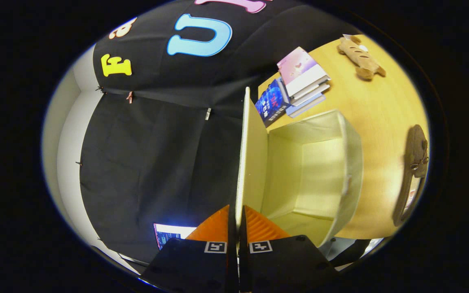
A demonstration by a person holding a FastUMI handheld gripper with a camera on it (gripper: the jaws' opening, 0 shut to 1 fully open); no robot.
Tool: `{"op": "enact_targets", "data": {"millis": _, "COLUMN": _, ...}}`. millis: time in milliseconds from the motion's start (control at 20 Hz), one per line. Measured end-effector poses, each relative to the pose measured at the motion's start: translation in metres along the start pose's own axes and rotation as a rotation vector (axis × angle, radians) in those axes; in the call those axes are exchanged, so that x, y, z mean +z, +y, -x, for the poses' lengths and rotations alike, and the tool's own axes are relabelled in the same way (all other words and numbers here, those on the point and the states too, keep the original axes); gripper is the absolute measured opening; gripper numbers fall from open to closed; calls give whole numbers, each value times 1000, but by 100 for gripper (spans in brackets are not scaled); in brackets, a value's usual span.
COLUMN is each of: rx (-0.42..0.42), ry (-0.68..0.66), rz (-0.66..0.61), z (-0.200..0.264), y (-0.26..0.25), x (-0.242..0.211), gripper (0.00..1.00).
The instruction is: Open the storage box then place both shoes into the box .Put the left shoe in first, then the right shoe, with the right side of both shoes facing outward in a uniform manner.
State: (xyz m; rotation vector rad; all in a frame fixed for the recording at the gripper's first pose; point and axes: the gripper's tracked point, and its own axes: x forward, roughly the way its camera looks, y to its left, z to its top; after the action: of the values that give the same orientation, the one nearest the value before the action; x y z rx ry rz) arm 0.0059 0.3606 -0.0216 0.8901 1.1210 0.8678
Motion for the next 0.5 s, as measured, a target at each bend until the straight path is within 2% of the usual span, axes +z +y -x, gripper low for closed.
{"op": "enact_targets", "data": {"millis": 300, "rx": -1, "ry": 18, "rz": 64, "z": -78, "y": 71, "x": -14, "gripper": 5}}
{"op": "enact_targets", "data": {"millis": 500, "rx": -58, "ry": 52, "rz": 111, "z": -140, "y": 87, "x": -32, "gripper": 6}}
